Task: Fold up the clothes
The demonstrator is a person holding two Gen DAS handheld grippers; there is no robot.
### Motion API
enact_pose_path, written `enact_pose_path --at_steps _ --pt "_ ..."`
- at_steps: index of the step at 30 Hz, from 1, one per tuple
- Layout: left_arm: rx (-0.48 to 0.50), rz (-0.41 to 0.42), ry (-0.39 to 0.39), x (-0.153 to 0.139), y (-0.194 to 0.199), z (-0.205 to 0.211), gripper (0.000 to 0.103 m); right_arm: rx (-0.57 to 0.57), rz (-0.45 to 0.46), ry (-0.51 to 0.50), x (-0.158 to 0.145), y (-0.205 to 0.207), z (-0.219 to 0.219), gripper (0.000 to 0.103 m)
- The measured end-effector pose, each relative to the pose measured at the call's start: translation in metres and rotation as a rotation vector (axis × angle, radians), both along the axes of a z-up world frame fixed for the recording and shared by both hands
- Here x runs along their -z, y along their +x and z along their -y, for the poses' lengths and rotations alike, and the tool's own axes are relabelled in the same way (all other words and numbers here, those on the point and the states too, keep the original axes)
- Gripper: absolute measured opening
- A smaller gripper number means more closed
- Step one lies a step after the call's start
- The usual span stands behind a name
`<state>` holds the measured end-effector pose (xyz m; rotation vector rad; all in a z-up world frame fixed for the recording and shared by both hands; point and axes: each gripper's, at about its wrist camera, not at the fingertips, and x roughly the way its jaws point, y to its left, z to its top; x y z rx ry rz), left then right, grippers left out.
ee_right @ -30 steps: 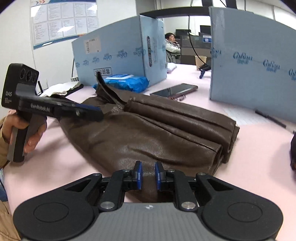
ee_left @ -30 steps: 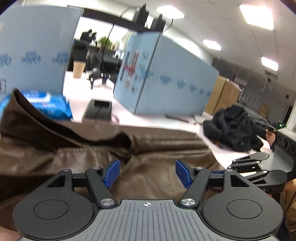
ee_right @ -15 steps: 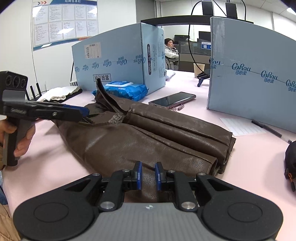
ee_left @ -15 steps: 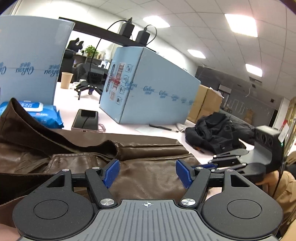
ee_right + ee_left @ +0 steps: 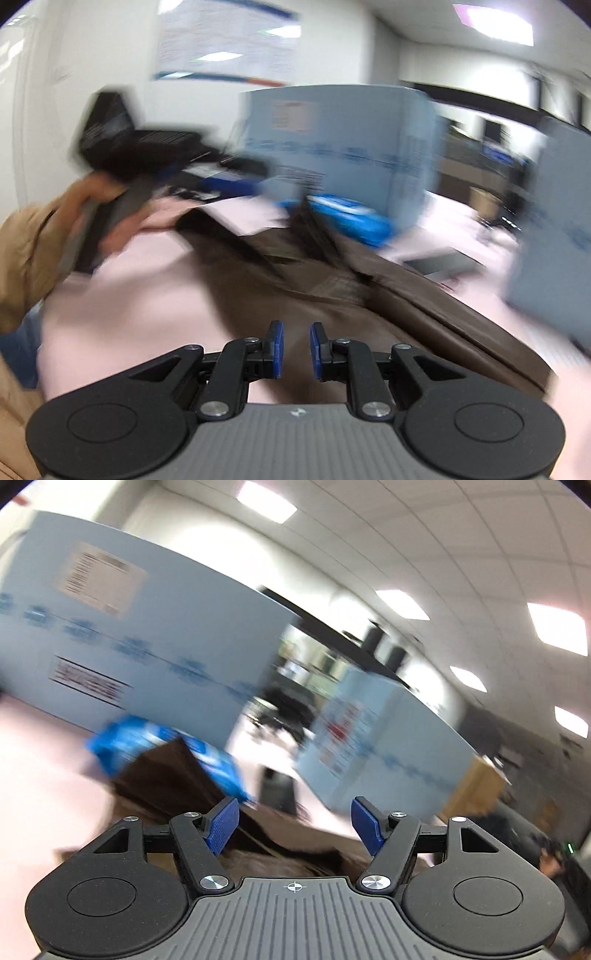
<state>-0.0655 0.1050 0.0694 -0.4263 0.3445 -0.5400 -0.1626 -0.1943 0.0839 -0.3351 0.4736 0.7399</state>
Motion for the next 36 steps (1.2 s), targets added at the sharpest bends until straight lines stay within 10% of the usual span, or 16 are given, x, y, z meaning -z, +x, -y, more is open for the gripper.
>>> enact_pose_path --at_steps 10,15,24,31,36 --pt "-0.171 -0.117 -0.124 0.017 0.009 -0.073 0.069 -0.223 0.258 -0.267 0.021 0.009 -0.155 0.021" --pt "-0.179 -0.09 -0.14 0.02 -0.001 -0.094 0.069 -0.321 0.248 -0.293 0.029 0.01 -0.197 0.021" --pt "-0.164 -0.099 -0.162 0.025 0.006 -0.109 0.069 -0.12 0.264 -0.337 0.026 0.052 -0.209 0.022" --pt "-0.151 -0.113 -0.167 0.03 0.012 -0.111 0.069 -0.066 0.357 -0.408 0.035 0.064 -0.21 0.06" --pt "-0.146 -0.124 -0.164 0.033 0.015 -0.111 0.069 -0.029 0.408 -0.438 0.041 0.085 -0.217 0.068"
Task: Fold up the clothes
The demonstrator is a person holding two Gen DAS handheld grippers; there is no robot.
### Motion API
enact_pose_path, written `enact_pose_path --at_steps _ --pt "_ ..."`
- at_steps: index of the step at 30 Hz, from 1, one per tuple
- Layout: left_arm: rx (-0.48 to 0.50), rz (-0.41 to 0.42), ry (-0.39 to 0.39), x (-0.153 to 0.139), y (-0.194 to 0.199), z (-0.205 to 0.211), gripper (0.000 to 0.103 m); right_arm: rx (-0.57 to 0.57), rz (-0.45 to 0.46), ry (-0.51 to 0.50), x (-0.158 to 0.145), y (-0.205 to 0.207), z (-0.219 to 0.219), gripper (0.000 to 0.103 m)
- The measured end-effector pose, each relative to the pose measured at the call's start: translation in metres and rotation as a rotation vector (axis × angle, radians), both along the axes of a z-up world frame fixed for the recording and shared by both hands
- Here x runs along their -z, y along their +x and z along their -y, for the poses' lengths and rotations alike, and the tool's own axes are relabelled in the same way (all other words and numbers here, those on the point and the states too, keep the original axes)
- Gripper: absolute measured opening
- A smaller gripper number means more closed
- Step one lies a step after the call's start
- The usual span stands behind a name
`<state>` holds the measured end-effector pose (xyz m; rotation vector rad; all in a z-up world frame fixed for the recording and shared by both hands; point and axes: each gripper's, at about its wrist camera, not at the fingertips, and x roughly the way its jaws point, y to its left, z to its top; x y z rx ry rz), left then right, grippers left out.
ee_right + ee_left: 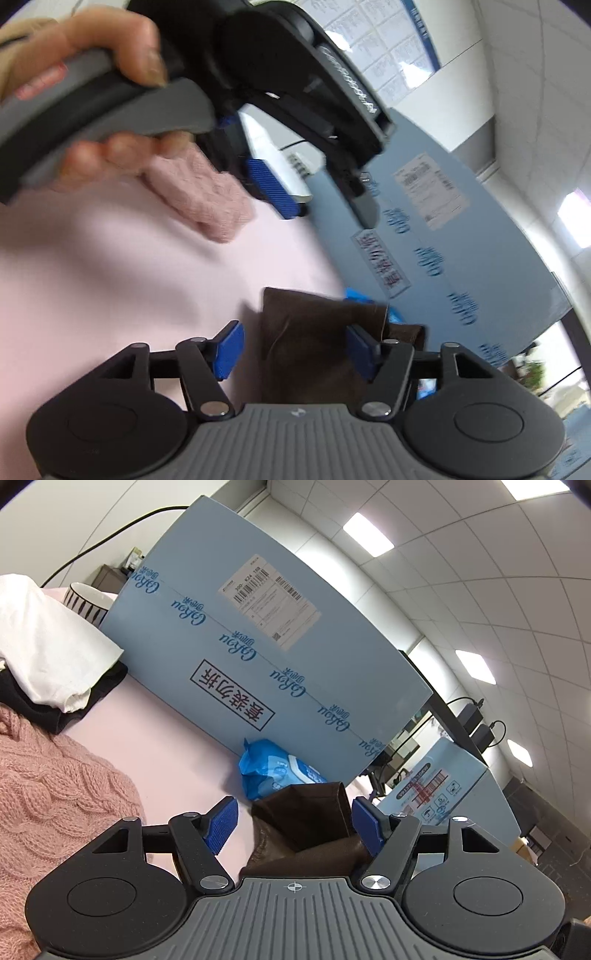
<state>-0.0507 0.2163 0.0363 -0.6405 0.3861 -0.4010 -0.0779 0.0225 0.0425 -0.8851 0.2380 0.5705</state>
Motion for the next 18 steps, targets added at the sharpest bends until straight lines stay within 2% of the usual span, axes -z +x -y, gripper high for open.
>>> enact_pose_path --at_steps 7,11,14,15,16,17,18 --pt "0.013 -0.02 0.01 0.004 0.004 0.002 0.069 0.049 -0.114 0.017 0.004 0.024 -0.003 0.071" --pt "0.017 -0.026 0.012 0.006 0.006 0.003 0.069 0.073 -0.218 0.083 0.006 0.035 0.007 0.068" --pt "0.024 -0.032 0.012 0.009 0.008 0.004 0.069 0.07 -0.274 0.121 0.006 0.037 0.012 0.057" --pt "0.027 -0.034 0.013 0.01 0.008 0.005 0.069 0.069 -0.29 0.129 0.006 0.038 0.013 0.05" --pt "0.029 -0.036 0.014 0.011 0.009 0.005 0.069 0.064 -0.317 0.142 0.005 0.039 0.015 0.036" --pt "0.031 -0.038 0.016 0.011 0.009 0.005 0.069 0.054 -0.339 0.15 0.004 0.038 0.016 0.033" --pt "0.032 -0.041 0.016 0.012 0.01 0.005 0.069 0.05 -0.346 0.156 0.004 0.037 0.016 0.025"
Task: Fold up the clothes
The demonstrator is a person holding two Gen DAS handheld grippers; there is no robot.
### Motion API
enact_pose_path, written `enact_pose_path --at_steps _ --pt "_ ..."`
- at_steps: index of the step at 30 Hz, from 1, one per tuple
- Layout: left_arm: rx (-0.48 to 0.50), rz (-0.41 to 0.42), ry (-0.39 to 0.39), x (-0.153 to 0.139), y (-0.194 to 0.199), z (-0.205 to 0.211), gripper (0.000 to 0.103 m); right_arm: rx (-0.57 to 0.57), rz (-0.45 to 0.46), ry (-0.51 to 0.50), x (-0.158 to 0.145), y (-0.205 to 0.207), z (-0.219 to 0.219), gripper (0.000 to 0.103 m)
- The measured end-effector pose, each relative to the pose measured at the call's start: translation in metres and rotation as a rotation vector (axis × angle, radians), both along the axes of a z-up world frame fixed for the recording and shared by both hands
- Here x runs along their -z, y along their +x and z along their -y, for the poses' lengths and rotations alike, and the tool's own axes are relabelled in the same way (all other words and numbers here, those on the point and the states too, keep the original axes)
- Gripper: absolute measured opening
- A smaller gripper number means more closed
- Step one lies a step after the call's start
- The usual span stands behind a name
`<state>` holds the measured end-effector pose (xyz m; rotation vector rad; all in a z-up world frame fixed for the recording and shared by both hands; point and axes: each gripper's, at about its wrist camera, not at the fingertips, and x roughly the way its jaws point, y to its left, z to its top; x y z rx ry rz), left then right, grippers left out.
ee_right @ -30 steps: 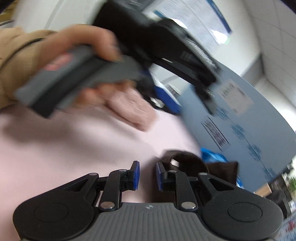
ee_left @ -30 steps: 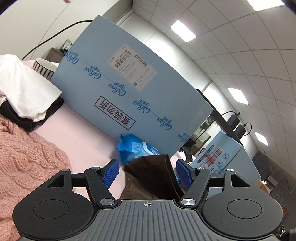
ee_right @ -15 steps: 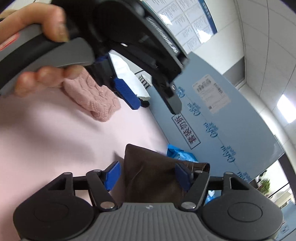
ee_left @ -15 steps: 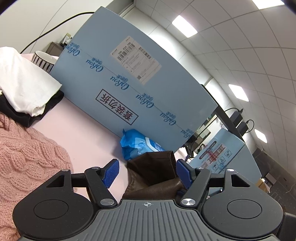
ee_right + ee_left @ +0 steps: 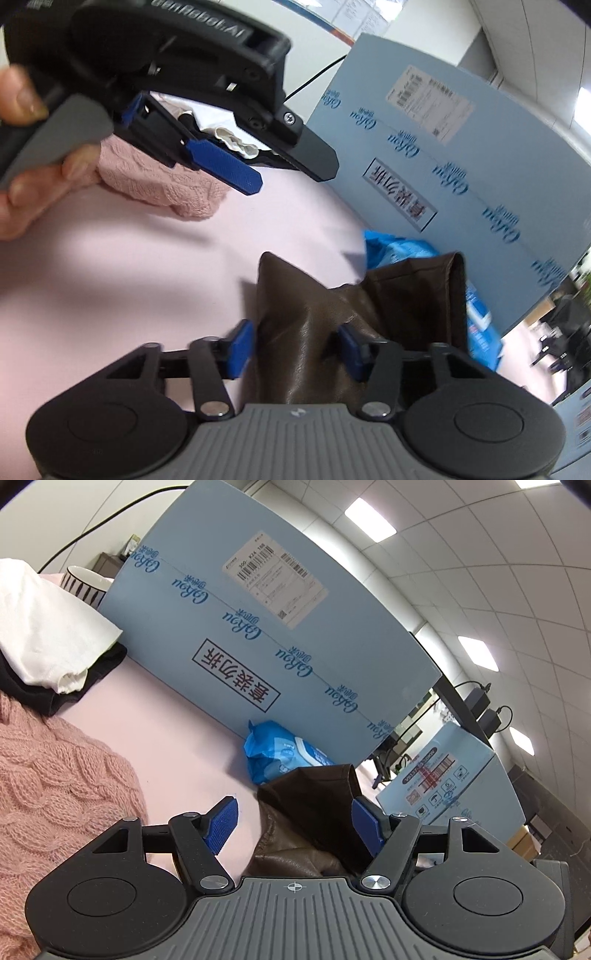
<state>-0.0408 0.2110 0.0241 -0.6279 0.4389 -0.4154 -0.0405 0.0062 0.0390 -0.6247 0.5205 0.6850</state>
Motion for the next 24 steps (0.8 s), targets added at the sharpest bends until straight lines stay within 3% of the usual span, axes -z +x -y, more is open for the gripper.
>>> enact_pose_path --at_steps 7,14,17,18,21,24 --pt "0.006 -0.017 0.01 0.005 0.003 0.002 0.069 -0.064 0.072 -0.034 0.008 -0.009 -0.005 0.014" --pt "-0.012 -0.046 0.03 0.01 0.007 0.001 0.069 -0.081 0.12 0.032 0.004 -0.016 0.007 0.008" --pt "-0.015 -0.072 0.008 0.01 0.012 0.0 0.07 -0.077 0.122 0.08 -0.004 -0.026 0.017 0.007" --pt "-0.01 -0.089 -0.005 0.009 0.016 0.001 0.075 -0.076 0.113 0.095 -0.006 -0.026 0.02 0.007" --pt "-0.001 -0.168 -0.037 0.003 0.037 0.004 0.077 -0.075 0.091 0.127 -0.01 -0.025 0.027 0.007" --pt "-0.011 -0.263 -0.138 0.002 0.066 0.006 0.077 -0.085 0.075 0.129 -0.005 -0.029 0.028 0.008"
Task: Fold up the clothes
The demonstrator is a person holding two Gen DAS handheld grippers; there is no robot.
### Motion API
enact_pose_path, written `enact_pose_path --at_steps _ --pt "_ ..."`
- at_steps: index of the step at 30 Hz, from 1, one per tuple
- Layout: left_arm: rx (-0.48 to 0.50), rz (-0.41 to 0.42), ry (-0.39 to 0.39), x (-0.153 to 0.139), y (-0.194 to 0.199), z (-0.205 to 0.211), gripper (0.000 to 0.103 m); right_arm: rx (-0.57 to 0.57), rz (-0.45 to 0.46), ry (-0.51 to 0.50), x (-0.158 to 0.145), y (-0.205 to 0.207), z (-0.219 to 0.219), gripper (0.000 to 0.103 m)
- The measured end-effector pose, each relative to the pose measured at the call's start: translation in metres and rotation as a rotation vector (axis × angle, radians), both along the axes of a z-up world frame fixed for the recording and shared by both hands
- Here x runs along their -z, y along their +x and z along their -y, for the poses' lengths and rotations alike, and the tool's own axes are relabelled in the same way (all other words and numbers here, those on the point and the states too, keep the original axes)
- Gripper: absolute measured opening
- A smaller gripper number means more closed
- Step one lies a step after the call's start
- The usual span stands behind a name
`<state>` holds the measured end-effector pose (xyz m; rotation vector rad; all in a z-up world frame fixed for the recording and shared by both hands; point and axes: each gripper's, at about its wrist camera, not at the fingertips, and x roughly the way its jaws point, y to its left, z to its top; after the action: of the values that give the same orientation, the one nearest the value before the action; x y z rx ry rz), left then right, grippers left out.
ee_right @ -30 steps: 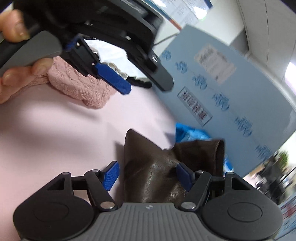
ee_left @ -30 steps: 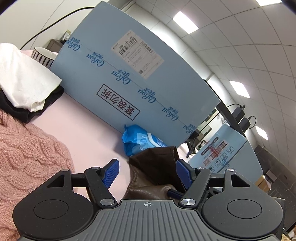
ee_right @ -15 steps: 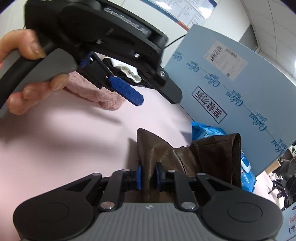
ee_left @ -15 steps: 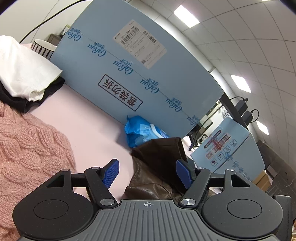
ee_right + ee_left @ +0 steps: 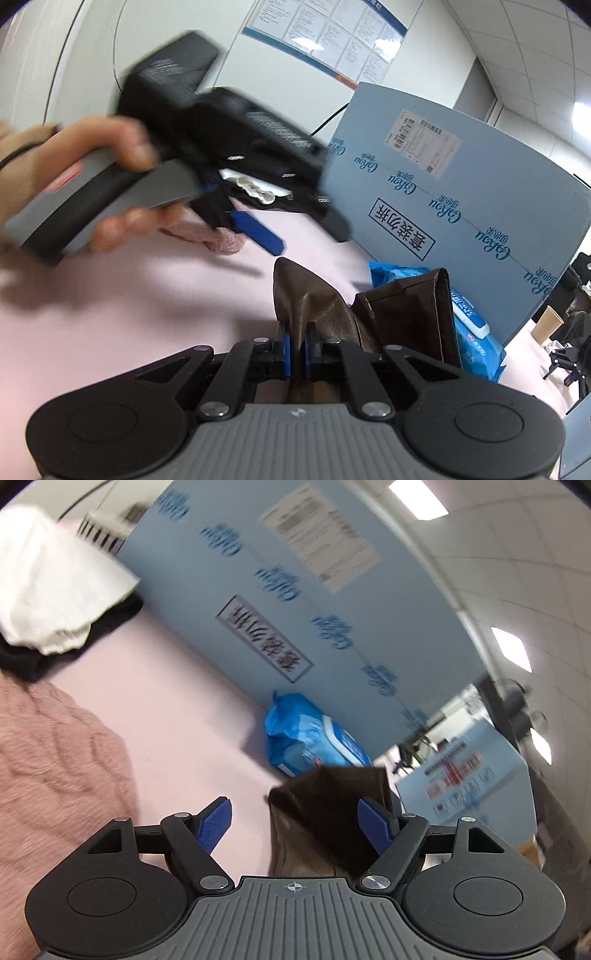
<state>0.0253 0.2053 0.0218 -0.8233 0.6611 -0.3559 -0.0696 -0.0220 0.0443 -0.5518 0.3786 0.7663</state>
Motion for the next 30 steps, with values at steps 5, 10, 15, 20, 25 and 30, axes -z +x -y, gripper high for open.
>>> enact_pose_path --at_steps 5,10,15,20,25,30 --pt "0.015 -0.094 -0.089 0.001 0.038 0.018 0.077 -0.005 -0.007 0.017 0.007 -0.004 0.001 0.008" --pt "0.019 -0.126 0.01 -0.003 0.068 0.044 0.08 -0.003 -0.024 0.049 0.006 -0.001 0.005 0.008" --pt "0.107 -0.152 0.064 -0.001 0.082 0.059 0.082 -0.002 -0.039 0.073 0.007 0.0 0.008 0.008" --pt "0.137 -0.135 0.154 0.001 0.071 0.061 0.062 -0.004 -0.051 0.09 0.007 0.001 0.011 0.008" --pt "0.169 -0.119 0.182 0.003 0.063 0.055 0.044 -0.005 -0.056 0.094 0.007 0.002 0.013 0.008" --pt "0.23 -0.074 0.257 -0.001 0.06 0.062 0.016 -0.007 -0.057 0.088 0.006 0.002 0.013 0.008"
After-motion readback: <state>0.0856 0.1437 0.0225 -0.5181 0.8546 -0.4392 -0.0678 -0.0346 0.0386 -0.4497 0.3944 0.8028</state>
